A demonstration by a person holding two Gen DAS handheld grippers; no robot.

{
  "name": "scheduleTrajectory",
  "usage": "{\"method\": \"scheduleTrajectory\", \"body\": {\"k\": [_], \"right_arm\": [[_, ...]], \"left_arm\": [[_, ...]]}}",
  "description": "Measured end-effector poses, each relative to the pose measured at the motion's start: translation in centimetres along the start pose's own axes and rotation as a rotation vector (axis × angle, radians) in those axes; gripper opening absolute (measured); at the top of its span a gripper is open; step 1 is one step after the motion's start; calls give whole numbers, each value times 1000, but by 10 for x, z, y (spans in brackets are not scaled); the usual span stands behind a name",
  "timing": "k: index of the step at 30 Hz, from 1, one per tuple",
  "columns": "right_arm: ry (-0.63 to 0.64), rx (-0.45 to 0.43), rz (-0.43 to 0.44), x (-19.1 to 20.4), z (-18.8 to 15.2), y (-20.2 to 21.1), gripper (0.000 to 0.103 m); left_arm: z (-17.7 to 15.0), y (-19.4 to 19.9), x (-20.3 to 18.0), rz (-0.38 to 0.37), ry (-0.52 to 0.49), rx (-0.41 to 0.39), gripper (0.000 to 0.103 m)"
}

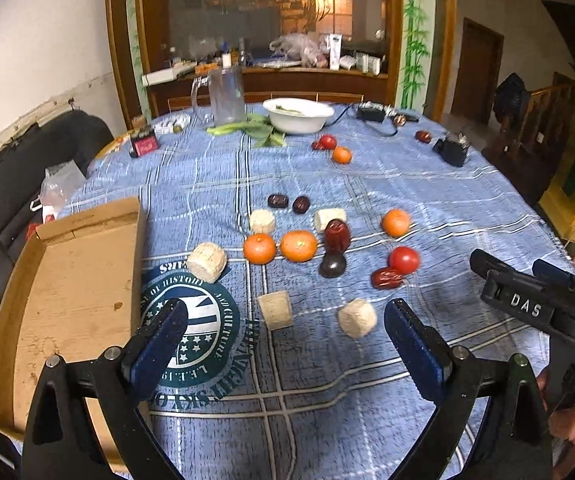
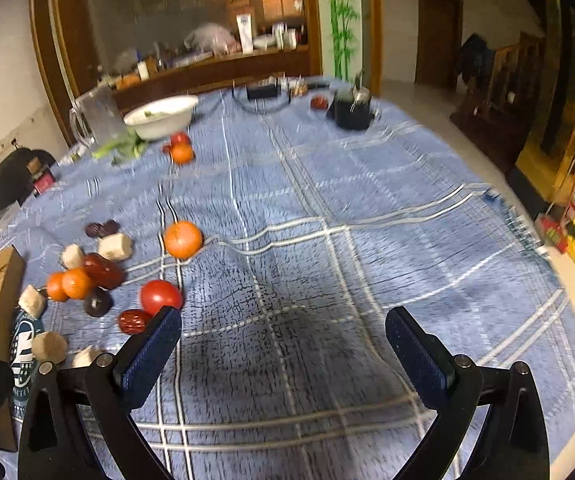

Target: Organize fruits

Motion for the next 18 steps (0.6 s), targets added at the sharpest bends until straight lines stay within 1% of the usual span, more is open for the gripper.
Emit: {"method": "scheduleTrajectory", "body": {"k": [4, 8, 18], "right_arm": [[2, -56, 25, 8, 4, 24, 102], [34, -99, 47, 19, 4, 44, 102], [105, -122, 76, 41, -7, 65, 102]], "left_arm": [[4, 24, -5, -2, -14, -61, 99], [8, 41, 1, 4, 2, -103, 99], [7, 64, 11, 0, 32, -131, 99]]}}
Point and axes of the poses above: each gripper's, at about its wrist camera, not at the fingertips, and y roughly against the way its jaws point, x to its left, z to its top, the point moved 8 cm from there along -y, roughly the way its jaws point, and after that the axes turned 1 degree about -x, right-handed, at the moved point
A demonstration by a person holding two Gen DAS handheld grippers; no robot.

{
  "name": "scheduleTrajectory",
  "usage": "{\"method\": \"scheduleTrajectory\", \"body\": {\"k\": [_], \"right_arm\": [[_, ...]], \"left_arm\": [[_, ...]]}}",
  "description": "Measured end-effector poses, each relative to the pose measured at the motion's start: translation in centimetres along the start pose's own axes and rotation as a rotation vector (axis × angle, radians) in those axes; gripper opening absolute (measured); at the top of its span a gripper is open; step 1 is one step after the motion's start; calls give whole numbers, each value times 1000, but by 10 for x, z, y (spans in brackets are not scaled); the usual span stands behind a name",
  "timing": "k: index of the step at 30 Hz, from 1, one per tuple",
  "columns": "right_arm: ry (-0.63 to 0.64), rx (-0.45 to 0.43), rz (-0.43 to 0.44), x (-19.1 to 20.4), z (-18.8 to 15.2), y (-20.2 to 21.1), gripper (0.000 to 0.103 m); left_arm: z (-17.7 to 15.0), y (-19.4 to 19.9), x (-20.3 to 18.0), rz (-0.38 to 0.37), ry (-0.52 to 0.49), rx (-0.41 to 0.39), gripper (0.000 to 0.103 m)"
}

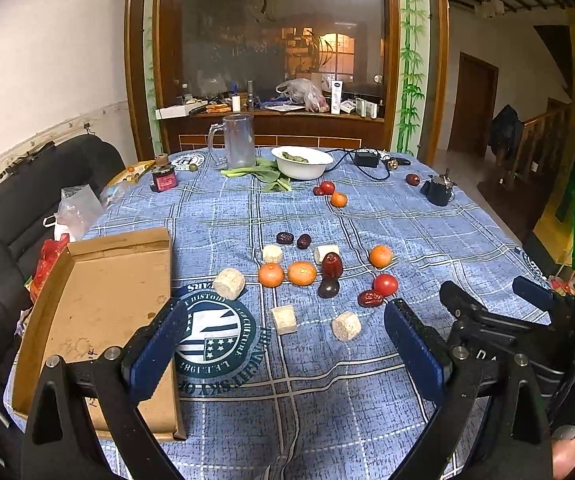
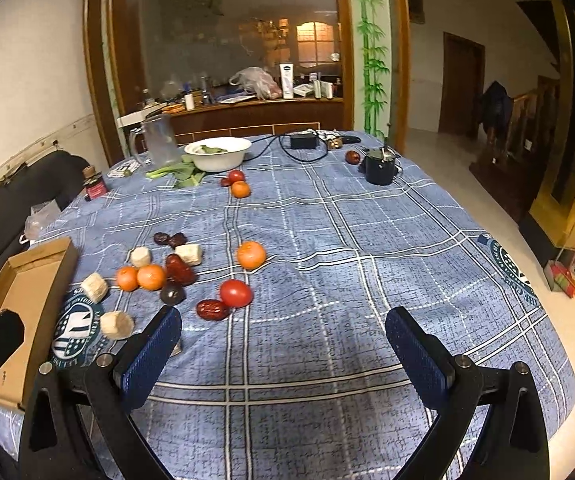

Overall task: Organize fruits
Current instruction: 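Move both tools toward the row of oranges and beige cubes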

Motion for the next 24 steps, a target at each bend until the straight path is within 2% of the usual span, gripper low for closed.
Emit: {"method": "scheduleTrajectory", "body": {"k": [9, 17, 24], "right_arm": [[29, -4, 9, 10, -5, 3, 102], [31, 29, 11, 11, -13, -11, 102], [8, 69, 12, 2, -23, -27, 102]], "left_arm": [[-4, 1, 1, -12, 10, 2, 99], [-10, -15, 5, -34, 34, 51, 99], [-12, -30, 49, 11, 144, 77, 99]]}}
Point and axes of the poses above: each gripper's, at about its wrist camera, not at the fingertips, and y roughly against the way its jaws point, x to its left, z to its top, the point moved 8 cm from there along -y, roughly the way its jaws point, and after that the axes turned 1 degree about -x, right-handed, at the moved point
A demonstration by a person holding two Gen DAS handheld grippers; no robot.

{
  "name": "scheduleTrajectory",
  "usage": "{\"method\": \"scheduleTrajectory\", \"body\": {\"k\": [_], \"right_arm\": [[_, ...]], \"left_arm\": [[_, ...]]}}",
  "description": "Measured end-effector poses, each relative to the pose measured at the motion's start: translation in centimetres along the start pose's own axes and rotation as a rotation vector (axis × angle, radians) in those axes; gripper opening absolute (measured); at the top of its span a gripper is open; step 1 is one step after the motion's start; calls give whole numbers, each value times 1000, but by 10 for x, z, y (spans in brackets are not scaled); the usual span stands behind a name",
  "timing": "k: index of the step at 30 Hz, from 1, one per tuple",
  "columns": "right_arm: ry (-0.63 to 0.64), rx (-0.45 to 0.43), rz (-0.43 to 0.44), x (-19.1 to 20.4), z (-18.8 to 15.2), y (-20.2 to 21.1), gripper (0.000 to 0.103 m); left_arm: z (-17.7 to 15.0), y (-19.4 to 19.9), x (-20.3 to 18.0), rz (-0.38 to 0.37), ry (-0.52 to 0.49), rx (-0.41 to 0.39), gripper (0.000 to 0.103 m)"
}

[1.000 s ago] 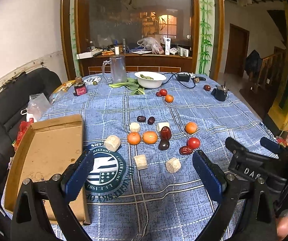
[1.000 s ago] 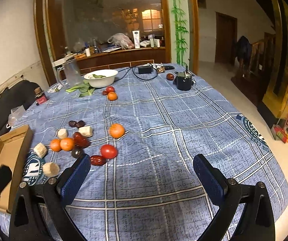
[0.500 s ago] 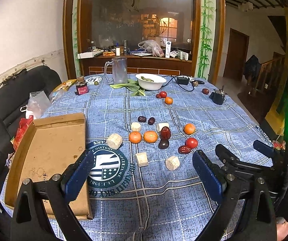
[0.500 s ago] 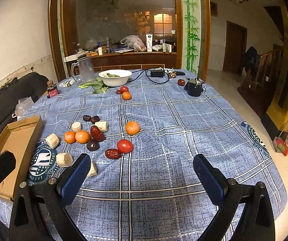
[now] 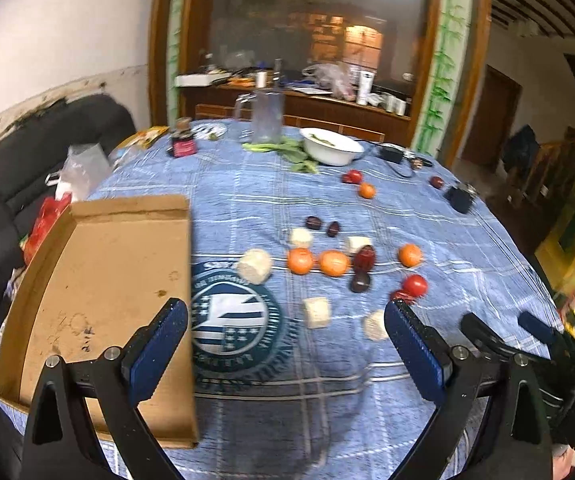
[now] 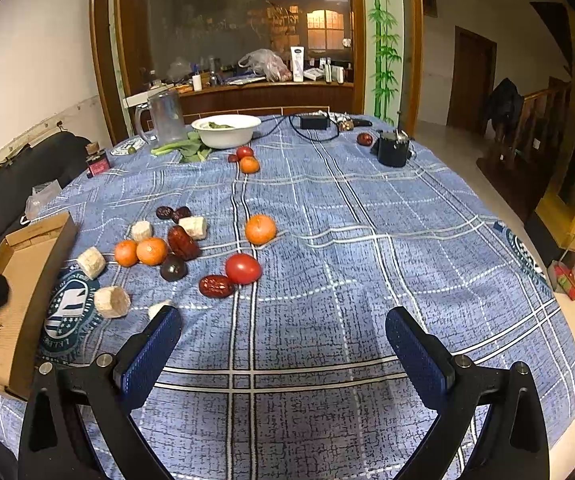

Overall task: Organize fruits
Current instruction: 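Move both tools toward the row of oranges and beige cubes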

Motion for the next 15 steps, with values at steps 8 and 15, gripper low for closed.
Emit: {"method": "scheduleTrajectory", "body": {"k": [8, 15], "right_arm": [[-26, 48, 19, -3, -10, -20, 102], [-55, 93, 53, -5, -12, -34, 102]], "left_arm": [[-12, -29, 14, 5, 39, 69, 99], [-23, -52, -6, -38, -17, 118, 99]]}}
Point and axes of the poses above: each gripper's, at about its wrist camera, not at the fingertips, and y roughly against the way its jaws point, x to its left, z to its top, the point moved 8 cm from there along -y, roughly the way its jaws point, and after that the axes turned 1 degree about -x, right-handed, at the moved point
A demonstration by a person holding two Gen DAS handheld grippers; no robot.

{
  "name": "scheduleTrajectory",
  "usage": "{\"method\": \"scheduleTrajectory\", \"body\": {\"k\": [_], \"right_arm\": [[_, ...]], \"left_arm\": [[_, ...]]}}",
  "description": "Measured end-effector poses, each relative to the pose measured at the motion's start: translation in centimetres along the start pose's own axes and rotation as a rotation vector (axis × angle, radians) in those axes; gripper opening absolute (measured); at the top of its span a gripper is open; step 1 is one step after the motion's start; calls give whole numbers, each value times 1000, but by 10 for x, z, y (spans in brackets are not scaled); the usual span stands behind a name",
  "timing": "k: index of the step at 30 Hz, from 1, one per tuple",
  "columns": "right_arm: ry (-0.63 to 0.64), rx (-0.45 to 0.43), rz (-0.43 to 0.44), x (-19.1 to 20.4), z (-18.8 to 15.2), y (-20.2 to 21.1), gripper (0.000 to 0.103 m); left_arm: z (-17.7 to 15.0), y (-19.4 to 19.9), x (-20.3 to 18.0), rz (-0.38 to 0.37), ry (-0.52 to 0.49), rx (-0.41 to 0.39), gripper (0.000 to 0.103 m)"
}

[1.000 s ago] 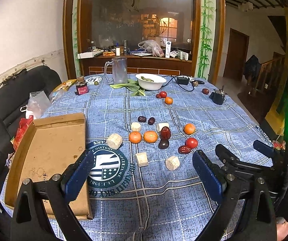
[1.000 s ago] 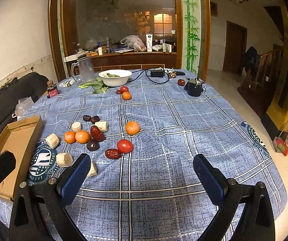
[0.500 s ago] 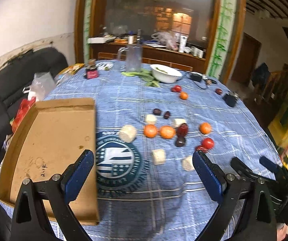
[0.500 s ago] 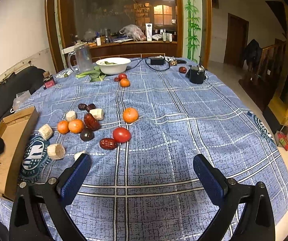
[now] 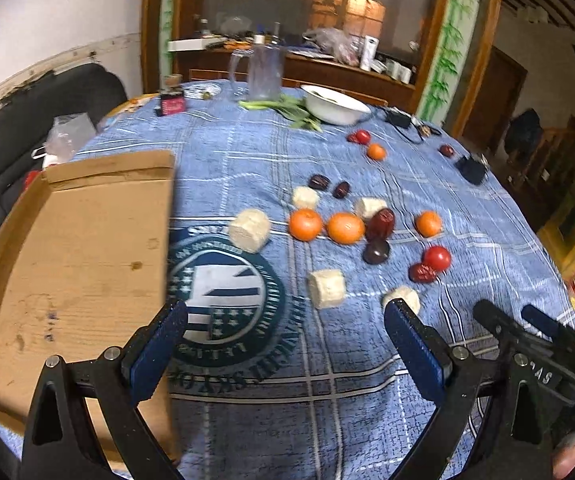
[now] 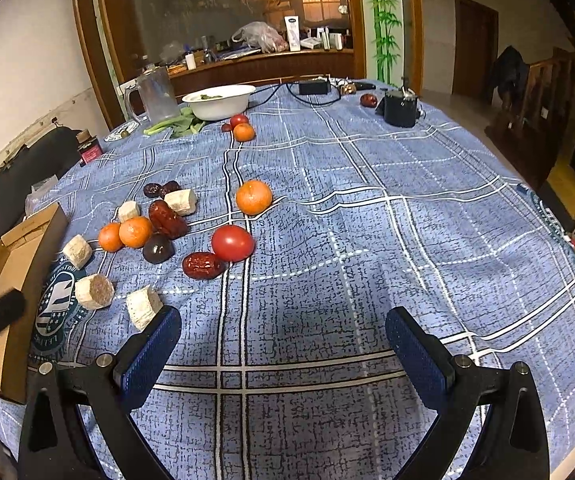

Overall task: Organize fruits
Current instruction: 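Move both tools toward the row of oranges and beige cubes, then close the right gripper on an orange while the left gripper grasps a beige cube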

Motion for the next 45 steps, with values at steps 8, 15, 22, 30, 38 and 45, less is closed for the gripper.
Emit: {"method": "scheduleTrajectory", "body": {"k": [8, 15, 22, 30, 38, 45], "right_arm": [[22, 28, 69, 8, 15, -11, 102], [80, 61, 116, 24, 32, -32, 83], [83, 73, 101, 26, 60, -55, 81], [144, 119, 19, 26, 81, -105, 81], [135, 129, 63, 29, 76, -117, 35], [48, 74, 113, 20, 73, -80, 36]], "left_arm": [[-10, -30, -18, -114, -28, 89, 61], [-7, -49, -25, -123, -31, 121, 61], [-2, -66, -31, -155, -40, 160, 55], [-2, -79, -31, -178, -22, 191, 45], [0, -81, -25, -153, -13, 167, 23], [4, -63, -25, -199, 11, 134, 23]]}}
Point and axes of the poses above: each gripper's, at about its wrist camera, not at the fingertips, and y roughly against the way its jaws point, x to its left, z to its top, the point moved 8 cm from there along -y, roughly the way its jaws point, and after that the axes turned 1 degree about -x, right-handed, at the moved point
